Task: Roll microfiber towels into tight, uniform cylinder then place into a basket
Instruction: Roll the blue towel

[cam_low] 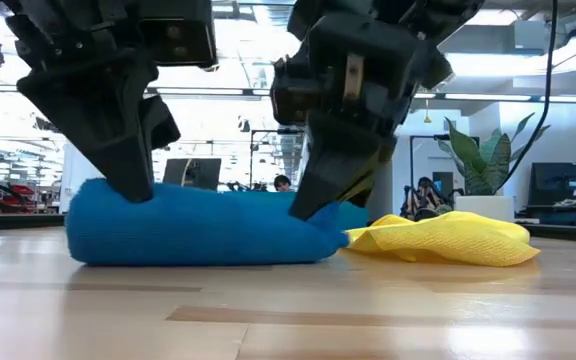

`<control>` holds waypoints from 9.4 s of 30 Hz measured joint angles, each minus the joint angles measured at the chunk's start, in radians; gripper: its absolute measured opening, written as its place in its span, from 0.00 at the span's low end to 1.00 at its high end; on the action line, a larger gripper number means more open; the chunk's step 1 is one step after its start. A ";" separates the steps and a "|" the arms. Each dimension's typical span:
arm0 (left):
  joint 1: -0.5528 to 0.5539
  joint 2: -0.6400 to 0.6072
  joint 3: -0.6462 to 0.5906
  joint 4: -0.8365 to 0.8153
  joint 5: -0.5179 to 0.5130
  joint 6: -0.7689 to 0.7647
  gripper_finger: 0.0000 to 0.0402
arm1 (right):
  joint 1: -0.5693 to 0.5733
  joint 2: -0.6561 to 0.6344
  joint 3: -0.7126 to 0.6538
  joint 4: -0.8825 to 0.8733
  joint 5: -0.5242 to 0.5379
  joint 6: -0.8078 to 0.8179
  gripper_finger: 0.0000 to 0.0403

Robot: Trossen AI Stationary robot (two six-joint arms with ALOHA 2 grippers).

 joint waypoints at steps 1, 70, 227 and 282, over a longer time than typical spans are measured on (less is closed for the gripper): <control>-0.001 0.000 0.000 -0.002 -0.009 -0.008 0.03 | -0.002 0.010 0.000 0.006 -0.010 0.003 0.02; -0.025 0.035 -0.080 -0.078 -0.396 0.110 0.25 | -0.104 0.058 0.004 -0.004 -0.327 0.246 0.03; 0.037 -0.064 -0.236 0.341 -0.233 0.146 0.08 | -0.131 0.045 0.015 -0.050 -0.248 0.004 0.07; 0.155 0.061 -0.204 0.348 -0.271 0.574 0.31 | -0.149 0.043 0.016 -0.053 -0.298 -0.022 0.08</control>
